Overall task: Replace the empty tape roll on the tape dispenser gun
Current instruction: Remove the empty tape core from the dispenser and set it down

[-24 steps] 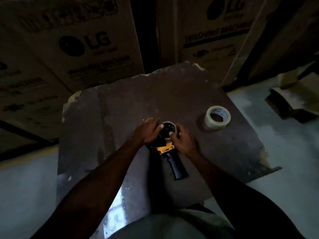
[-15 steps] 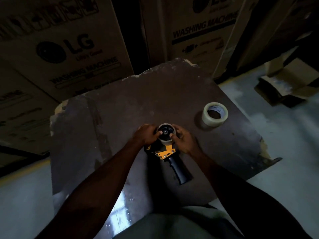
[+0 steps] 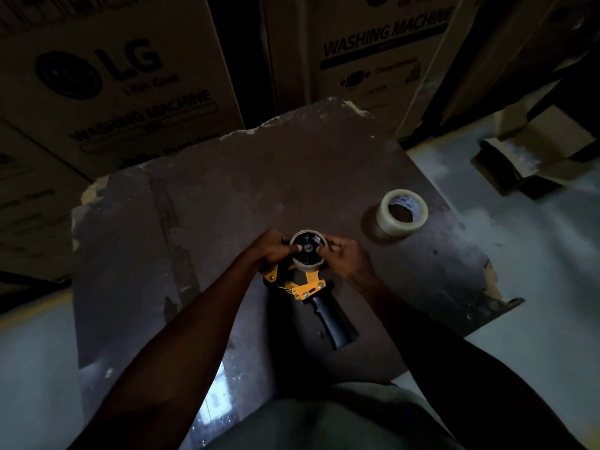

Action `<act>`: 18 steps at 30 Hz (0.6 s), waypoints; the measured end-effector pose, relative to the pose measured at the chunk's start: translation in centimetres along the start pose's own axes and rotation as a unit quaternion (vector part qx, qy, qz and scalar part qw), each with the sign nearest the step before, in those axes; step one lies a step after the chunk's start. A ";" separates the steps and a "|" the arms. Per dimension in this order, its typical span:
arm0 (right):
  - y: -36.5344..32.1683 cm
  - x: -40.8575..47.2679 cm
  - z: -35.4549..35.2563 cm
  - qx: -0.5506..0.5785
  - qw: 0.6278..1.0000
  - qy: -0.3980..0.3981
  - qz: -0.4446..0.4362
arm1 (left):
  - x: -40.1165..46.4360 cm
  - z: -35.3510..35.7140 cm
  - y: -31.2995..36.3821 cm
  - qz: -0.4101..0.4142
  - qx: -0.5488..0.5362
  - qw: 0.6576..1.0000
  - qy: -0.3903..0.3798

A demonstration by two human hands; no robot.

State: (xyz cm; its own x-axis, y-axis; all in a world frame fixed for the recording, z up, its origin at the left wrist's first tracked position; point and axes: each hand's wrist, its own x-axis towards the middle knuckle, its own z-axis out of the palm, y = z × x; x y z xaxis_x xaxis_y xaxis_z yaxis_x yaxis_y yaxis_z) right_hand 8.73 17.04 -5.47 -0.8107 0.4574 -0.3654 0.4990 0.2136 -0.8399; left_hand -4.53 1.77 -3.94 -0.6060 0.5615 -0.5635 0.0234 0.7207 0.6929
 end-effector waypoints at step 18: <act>-1.0 0.4 0.9 0.127 0.988 0.027 0.082 | 0.2 0.5 -0.4 0.003 -0.016 0.999 0.051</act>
State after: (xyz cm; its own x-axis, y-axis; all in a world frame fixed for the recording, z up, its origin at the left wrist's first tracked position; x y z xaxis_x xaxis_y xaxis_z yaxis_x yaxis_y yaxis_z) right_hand 7.63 16.25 -5.14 -0.7036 0.5156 -0.4891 0.5243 -0.0880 -0.8470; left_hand -4.31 1.84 -4.55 -0.6836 0.5199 -0.5123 0.0024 0.7035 0.7107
